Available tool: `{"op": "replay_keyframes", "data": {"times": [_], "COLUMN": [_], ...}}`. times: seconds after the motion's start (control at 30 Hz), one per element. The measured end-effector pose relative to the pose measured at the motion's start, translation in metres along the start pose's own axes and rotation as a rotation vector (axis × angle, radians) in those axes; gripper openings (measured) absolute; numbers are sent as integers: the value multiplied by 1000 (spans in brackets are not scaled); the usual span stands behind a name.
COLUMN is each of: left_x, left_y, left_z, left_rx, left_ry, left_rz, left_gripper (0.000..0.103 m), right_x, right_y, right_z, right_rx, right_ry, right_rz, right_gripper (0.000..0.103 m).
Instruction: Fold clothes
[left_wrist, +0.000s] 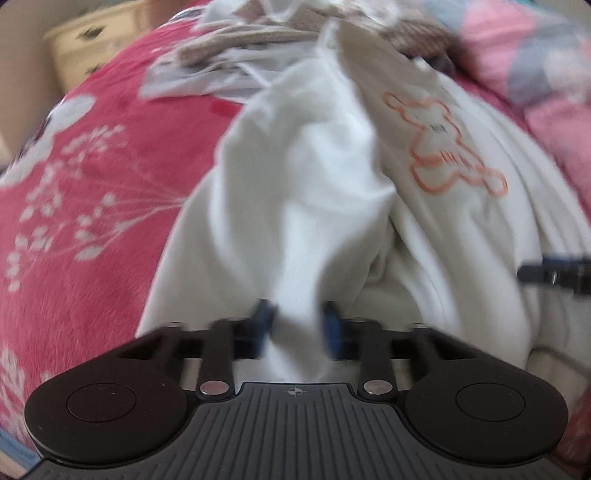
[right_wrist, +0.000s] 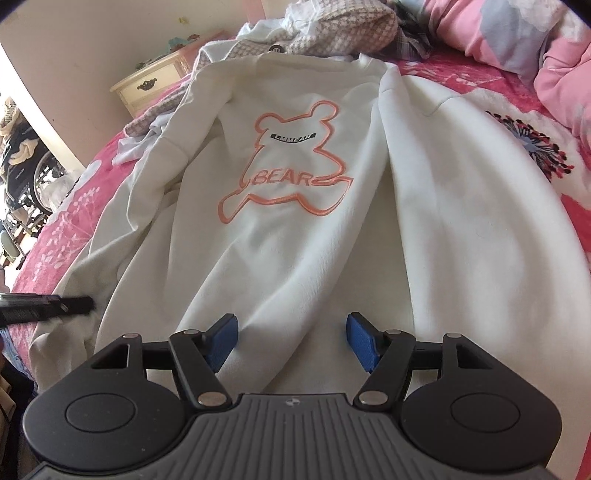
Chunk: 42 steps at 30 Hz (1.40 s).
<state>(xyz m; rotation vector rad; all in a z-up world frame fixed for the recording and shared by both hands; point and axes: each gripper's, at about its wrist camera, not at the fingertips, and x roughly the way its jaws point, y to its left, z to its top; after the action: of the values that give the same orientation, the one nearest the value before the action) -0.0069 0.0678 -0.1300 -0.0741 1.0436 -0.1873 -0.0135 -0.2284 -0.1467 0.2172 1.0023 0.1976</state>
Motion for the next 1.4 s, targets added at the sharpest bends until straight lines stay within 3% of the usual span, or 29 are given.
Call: {"op": "replay_keyframes", "data": {"times": [0.1,0.3,0.53,0.6,0.67,0.7,0.73,0.8,0.93,1.0,1.1,1.17,1.23,1.3,1.4], "left_x": [-15,-69,-119,-115,-96,-84,-72,-56,-58,-65,-82,-86,-83,-72,-52], "left_y": [21,60,111,131,153,164,174,187,183,169,127,93,62,34,4], "left_z": [9,52,133,157,173,177,178,172,150,143,134,121,104,83,50], "left_rx": [-103,-152,-59,-64,-94,-130,-172,-272,-370,-338,-206,-109,-36,-4,12], "left_ry": [-30,-179,-307,-305,-247,-208,-166,-126,-199,-230,-230,-206,-153,-81,-4], "left_rz": [-20,97,404,463,481,484,476,436,331,291,173,77,-6,-57,-109], "left_gripper": [7,4,5,11,34,41,46,46,48,49,58,70,73,73,73], "right_x": [0,0,2,3,3,3,4,4,6,7,1,-13,-38,-69,-96], "right_y": [0,2,2,1,1,1,1,1,4,6,7,6,0,-15,-59], "right_z": [0,-1,-1,-2,-1,-1,-1,-1,-1,-2,-2,0,4,8,9], "right_rx": [0,0,-4,-2,-1,-2,-5,-8,-19,-28,-36,-43,-74,-99,-29], "right_ry": [1,2,5,5,6,6,7,9,7,2,-14,-47,-114,-189,-188], "right_rz": [-4,-9,-14,-13,-12,-10,-9,-6,-5,-7,-4,-1,-22,-97,-234], "right_gripper": [68,68,69,69,71,71,71,73,78,79,78,78,78,79,83]}}
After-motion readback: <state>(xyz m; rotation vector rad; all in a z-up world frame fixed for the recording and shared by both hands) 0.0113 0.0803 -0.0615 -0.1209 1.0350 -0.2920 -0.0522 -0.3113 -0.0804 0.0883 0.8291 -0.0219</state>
